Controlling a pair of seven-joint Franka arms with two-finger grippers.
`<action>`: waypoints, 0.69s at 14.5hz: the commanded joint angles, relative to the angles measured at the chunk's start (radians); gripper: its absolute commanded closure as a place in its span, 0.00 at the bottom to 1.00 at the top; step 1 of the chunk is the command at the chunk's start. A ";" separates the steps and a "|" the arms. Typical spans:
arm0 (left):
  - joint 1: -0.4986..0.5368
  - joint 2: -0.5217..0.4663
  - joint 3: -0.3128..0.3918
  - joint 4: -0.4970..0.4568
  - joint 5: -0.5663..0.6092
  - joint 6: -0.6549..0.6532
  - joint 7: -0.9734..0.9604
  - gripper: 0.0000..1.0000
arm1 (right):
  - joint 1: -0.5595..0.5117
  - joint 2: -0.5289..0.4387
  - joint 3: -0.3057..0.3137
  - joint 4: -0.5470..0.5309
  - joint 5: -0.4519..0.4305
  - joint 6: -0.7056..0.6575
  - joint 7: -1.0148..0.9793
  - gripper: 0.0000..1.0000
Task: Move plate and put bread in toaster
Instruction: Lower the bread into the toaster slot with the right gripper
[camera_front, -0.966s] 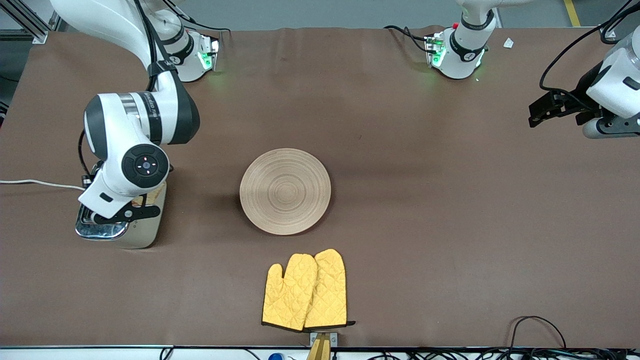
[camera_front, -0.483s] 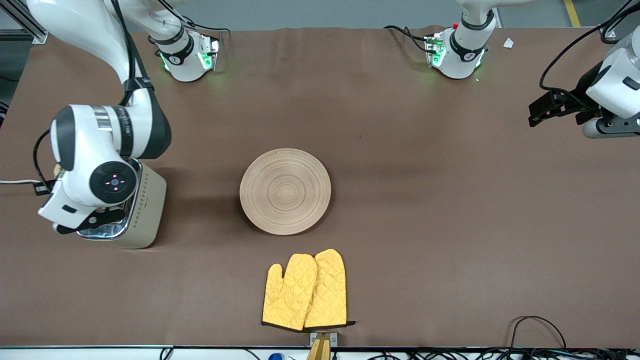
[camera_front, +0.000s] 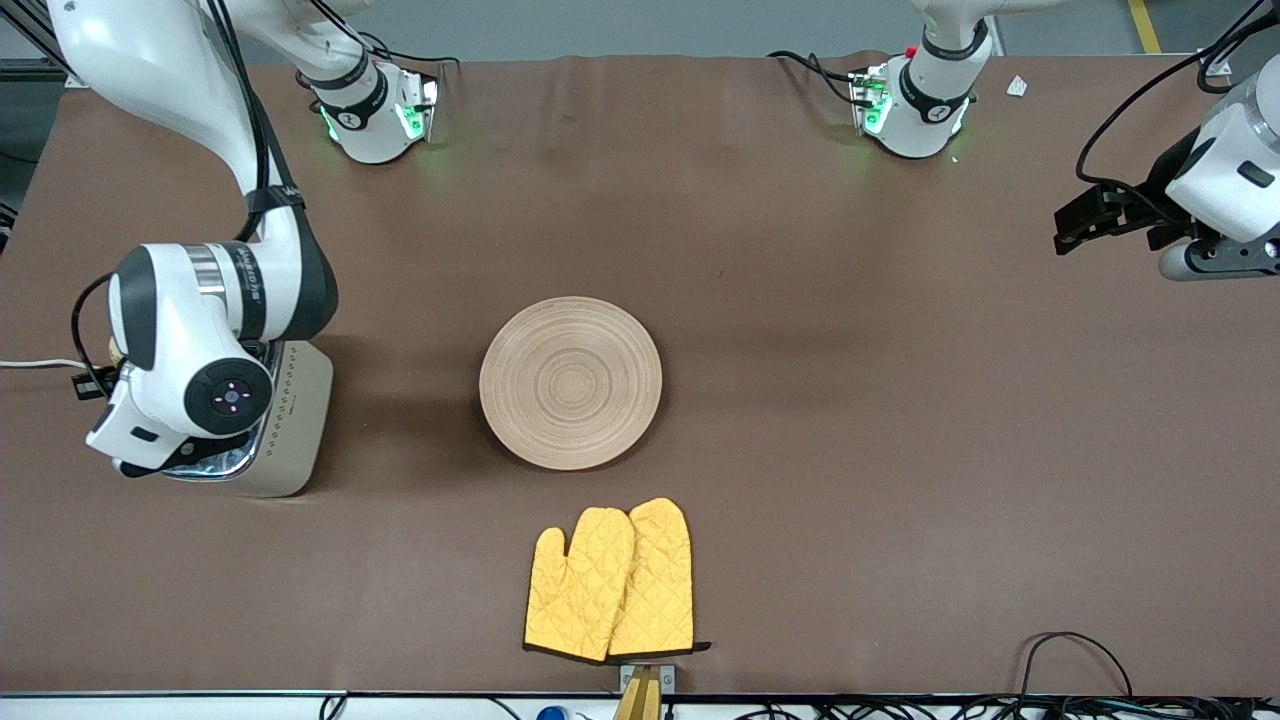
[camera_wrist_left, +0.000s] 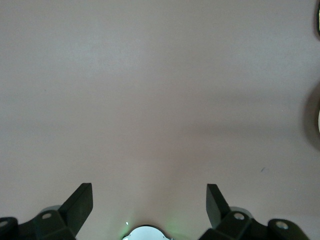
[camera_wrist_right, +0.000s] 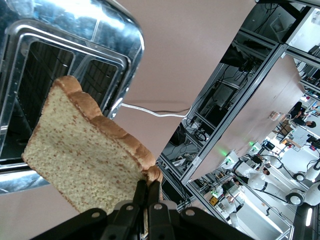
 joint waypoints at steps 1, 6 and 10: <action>0.001 0.004 -0.001 0.000 0.017 -0.010 0.005 0.00 | -0.003 0.007 0.014 -0.015 -0.025 -0.007 0.040 0.99; 0.002 0.004 0.000 -0.001 0.017 -0.010 0.009 0.00 | 0.004 0.062 0.015 -0.015 -0.015 -0.004 0.149 0.99; 0.002 0.005 0.000 -0.001 0.017 -0.010 0.009 0.00 | -0.001 0.098 0.017 -0.019 0.025 -0.002 0.182 0.98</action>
